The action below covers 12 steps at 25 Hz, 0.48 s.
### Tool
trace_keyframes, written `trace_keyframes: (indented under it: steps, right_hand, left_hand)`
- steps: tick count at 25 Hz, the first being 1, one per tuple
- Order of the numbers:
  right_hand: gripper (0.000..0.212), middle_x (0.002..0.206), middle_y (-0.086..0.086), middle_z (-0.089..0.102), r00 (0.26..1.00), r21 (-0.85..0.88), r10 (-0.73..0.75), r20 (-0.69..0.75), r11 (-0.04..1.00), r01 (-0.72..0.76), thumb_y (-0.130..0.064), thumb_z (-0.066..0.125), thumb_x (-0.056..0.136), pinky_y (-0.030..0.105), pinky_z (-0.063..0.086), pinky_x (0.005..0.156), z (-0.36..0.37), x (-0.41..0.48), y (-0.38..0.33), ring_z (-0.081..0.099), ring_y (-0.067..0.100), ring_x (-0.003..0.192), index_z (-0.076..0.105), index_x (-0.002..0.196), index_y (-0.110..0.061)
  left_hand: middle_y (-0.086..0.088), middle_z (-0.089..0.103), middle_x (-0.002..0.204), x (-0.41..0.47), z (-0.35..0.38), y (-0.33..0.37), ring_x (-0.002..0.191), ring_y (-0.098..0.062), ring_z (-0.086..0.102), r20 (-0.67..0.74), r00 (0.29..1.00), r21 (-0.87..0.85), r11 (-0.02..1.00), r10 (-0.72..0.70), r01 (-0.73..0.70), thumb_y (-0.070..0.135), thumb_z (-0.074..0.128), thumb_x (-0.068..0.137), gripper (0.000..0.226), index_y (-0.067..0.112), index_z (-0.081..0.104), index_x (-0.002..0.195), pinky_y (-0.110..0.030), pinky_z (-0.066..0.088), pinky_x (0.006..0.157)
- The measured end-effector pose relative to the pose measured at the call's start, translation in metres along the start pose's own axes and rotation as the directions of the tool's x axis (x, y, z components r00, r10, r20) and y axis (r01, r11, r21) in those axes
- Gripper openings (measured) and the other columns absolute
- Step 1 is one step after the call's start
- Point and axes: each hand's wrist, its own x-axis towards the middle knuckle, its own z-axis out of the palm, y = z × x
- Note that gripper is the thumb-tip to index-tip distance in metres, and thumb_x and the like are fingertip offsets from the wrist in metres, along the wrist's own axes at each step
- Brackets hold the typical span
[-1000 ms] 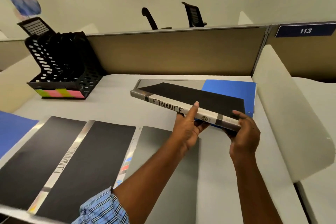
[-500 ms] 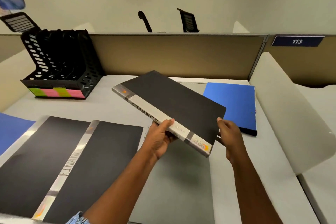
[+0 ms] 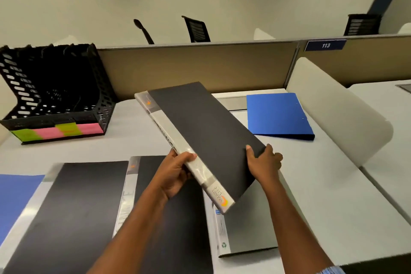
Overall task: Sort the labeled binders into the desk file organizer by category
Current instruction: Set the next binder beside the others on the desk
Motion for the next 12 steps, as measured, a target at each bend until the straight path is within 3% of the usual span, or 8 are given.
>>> trace_keyframes:
  steps: [2, 4, 8, 12]
  right_hand:
    - [0.076, 0.145, 0.020, 0.028, 0.999, -0.069, 0.029, -0.033, 0.997, -0.031, -0.058, 0.047, 0.091, 0.052, 0.036, 0.102, 0.005, -0.010, 0.005, 0.033, 0.041, 0.131, 0.026, 0.148, -0.010]
    - [0.071, 0.142, 0.018, 0.040, 0.999, -0.129, 0.015, -0.039, 0.992, -0.020, -0.059, 0.040, 0.093, 0.055, 0.035, 0.101, 0.005, -0.012, 0.009, 0.039, 0.039, 0.129, 0.033, 0.144, -0.011]
    - [0.058, 0.124, 0.014, 0.059, 0.999, -0.076, -0.014, -0.034, 0.997, 0.011, -0.058, 0.035, 0.095, 0.052, 0.040, 0.096, 0.001, -0.010, 0.014, 0.053, 0.036, 0.114, 0.051, 0.124, -0.011]
    - [0.052, 0.114, 0.014, 0.062, 0.999, 0.052, -0.028, -0.043, 0.998, 0.031, -0.053, 0.043, 0.094, 0.042, 0.045, 0.086, -0.008, -0.002, 0.011, 0.058, 0.034, 0.103, 0.055, 0.113, -0.007]
  left_hand:
    - [-0.002, 0.063, 0.073, -0.007, -0.010, 0.009, 0.066, -0.013, 0.065, 0.029, 1.000, 0.070, 0.998, 0.003, -0.005, -0.003, 0.055, 0.085, 0.021, 0.016, 0.057, 0.095, -0.021, 0.051, 0.049]
    - [-0.003, 0.062, 0.077, -0.013, -0.013, 0.012, 0.072, -0.015, 0.063, 0.057, 0.998, 0.126, 0.992, -0.004, -0.004, -0.003, 0.055, 0.085, 0.023, 0.016, 0.057, 0.096, -0.023, 0.053, 0.056]
    - [-0.002, 0.063, 0.080, -0.022, -0.007, 0.013, 0.079, -0.016, 0.062, 0.092, 0.996, 0.176, 0.984, -0.008, -0.008, -0.001, 0.056, 0.086, 0.023, 0.019, 0.057, 0.098, -0.025, 0.055, 0.065]
    - [-0.003, 0.065, 0.088, -0.023, 0.002, 0.017, 0.085, -0.017, 0.063, 0.013, 0.999, 0.173, 0.984, 0.030, -0.032, 0.007, 0.058, 0.088, 0.022, 0.022, 0.058, 0.103, -0.028, 0.058, 0.071]
